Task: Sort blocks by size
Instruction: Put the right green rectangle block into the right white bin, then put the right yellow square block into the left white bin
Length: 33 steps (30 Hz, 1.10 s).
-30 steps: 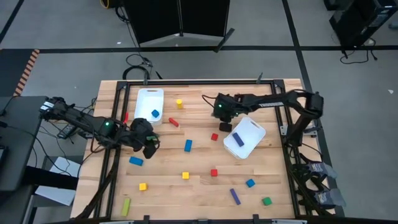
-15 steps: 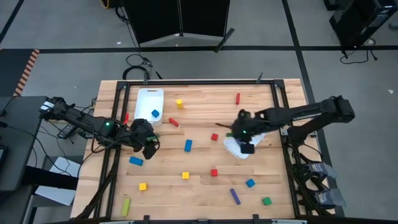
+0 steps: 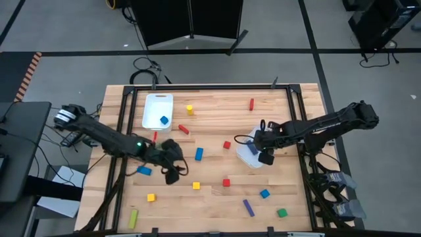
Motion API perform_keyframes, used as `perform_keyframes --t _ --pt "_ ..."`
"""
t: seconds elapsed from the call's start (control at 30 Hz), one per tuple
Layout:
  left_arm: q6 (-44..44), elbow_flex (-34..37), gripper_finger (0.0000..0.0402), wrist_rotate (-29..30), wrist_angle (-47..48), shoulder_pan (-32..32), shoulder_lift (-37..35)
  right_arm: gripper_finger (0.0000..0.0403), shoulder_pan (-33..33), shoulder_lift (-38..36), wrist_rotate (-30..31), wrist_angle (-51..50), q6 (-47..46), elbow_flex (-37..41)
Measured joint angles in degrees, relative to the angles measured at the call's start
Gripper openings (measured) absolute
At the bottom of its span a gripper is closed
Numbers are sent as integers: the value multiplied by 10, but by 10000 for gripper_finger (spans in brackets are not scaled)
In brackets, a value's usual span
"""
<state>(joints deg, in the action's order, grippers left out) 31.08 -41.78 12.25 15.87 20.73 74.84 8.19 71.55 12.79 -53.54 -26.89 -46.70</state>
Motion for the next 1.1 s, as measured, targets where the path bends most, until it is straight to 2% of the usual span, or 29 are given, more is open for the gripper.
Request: perform_keyframes --t 0.17,0.3,0.5,0.73,0.9,1.1 --pt "-57 0 238 -32 -93 18 70 278 0 0 7 16 1 0" --pt "-97 -1 259 -44 -155 45 114 312 5 0 0 36 5 0" --pt "-143 -26 311 -20 -169 82 152 303 24 0 -3 87 14 0" --pt "-144 -44 359 3 -169 86 190 273 47 0 0 180 37 0" --pt "-139 -44 361 18 -190 86 223 261 64 0 10 234 55 0" --pt "-116 -51 346 31 -216 85 272 253 78 0 26 280 76 0"
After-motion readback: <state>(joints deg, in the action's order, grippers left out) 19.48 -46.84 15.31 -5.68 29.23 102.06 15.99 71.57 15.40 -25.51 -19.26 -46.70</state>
